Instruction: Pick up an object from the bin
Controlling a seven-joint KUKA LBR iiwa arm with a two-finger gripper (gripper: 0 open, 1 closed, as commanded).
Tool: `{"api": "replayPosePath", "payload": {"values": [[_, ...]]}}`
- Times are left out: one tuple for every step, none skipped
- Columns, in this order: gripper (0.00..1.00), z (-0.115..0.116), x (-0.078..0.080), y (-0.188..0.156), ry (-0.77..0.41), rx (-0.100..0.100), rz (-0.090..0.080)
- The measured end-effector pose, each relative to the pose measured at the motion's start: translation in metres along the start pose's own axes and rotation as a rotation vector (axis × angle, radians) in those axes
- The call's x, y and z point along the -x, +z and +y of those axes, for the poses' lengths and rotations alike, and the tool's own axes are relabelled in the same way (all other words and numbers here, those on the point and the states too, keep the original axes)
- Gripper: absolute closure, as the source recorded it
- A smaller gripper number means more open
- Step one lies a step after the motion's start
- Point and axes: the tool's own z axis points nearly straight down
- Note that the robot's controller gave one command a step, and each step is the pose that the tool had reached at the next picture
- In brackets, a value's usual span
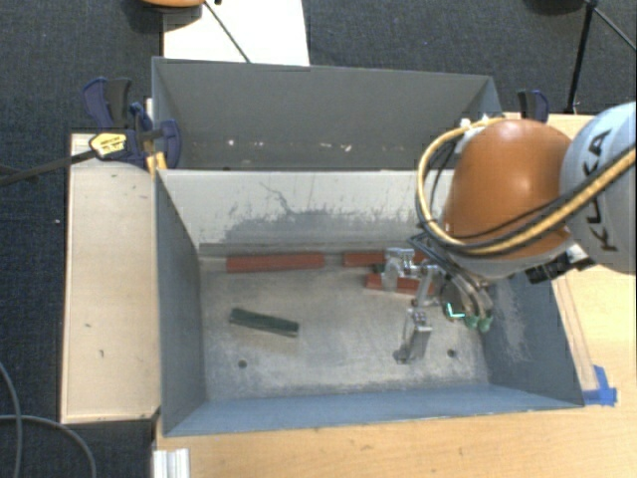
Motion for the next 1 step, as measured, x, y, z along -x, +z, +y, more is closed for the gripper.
{"api": "replayPosePath", "payload": {"values": [[0.0, -0.0002, 0.0016, -0.0034, 0.001, 0.0, -0.008]]}}
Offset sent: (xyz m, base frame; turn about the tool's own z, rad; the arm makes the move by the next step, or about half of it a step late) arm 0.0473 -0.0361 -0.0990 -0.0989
